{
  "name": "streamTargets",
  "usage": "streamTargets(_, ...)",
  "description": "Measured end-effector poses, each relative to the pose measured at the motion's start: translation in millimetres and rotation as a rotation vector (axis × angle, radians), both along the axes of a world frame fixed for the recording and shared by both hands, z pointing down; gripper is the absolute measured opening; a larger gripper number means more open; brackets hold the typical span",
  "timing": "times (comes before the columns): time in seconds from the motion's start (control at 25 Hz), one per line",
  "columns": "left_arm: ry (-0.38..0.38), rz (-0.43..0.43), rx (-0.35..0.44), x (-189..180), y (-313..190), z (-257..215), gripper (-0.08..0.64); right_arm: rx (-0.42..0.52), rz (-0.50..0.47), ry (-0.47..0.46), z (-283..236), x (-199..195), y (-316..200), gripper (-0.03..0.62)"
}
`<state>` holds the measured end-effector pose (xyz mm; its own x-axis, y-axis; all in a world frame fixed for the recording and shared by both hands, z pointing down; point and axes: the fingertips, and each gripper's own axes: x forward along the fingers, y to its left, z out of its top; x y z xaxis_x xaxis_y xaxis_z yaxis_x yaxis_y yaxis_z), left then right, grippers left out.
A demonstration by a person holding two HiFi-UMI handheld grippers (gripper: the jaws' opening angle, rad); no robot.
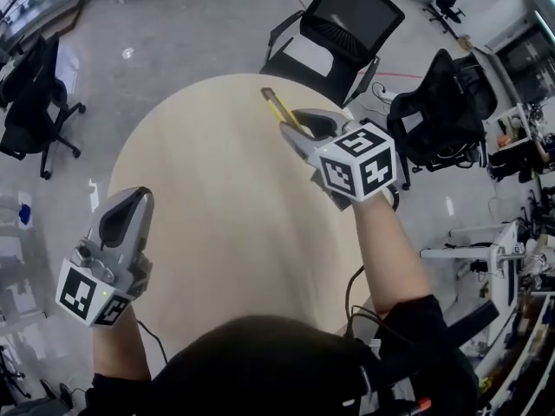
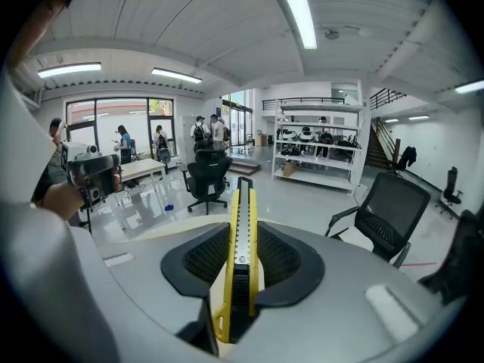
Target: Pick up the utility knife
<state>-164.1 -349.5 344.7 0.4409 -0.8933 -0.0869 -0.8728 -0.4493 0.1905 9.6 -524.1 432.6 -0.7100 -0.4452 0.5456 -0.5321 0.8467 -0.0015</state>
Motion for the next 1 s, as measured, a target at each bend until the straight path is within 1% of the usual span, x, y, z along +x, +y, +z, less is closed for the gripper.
streamTargets(0.08, -0.01, -0.009, 0.015, -4.7, 23.8, -13.3, 0.0, 0.011, 0.001, -0.009, -16.3, 0.5, 19.7, 0.129)
streamTargets(0.24, -0.074, -0.032, 0.022, -21.0, 77.1, -27.4, 0.0, 0.027, 0.01, -0.035, -47.7, 2.7, 62.3, 0.129)
streamTargets(0.36, -0.085, -0.029, 0.038, -36.7, 118.0, -45.0, 0.0, 0.041, 0.024, -0.063, -70.3, -1.9, 96.8, 0.129)
streamTargets(0.48, -0.062, -0.014, 0.062, -49.9, 155.9, -67.4, 0.0, 0.053, 0.041, -0.092, -87.3, -8.6, 131.1, 0.129)
streamTargets(0.68, -0.118, -0.019, 0.073, -71.0, 213.7, -83.1, 0.0, 0.075, 0.07, -0.131, -113.3, -9.0, 180.4, 0.129)
streamTargets(0.88, -0.122, -0.039, 0.078, -73.4, 261.3, -96.4, 0.0, 0.098, 0.073, -0.163, -134.4, 2.5, 220.8, 0.129)
streamTargets(1.0, -0.116, -0.061, 0.089, -56.4, 283.1, -107.9, 0.0, 0.119, 0.063, -0.189, -147.9, 26.3, 236.5, 0.129)
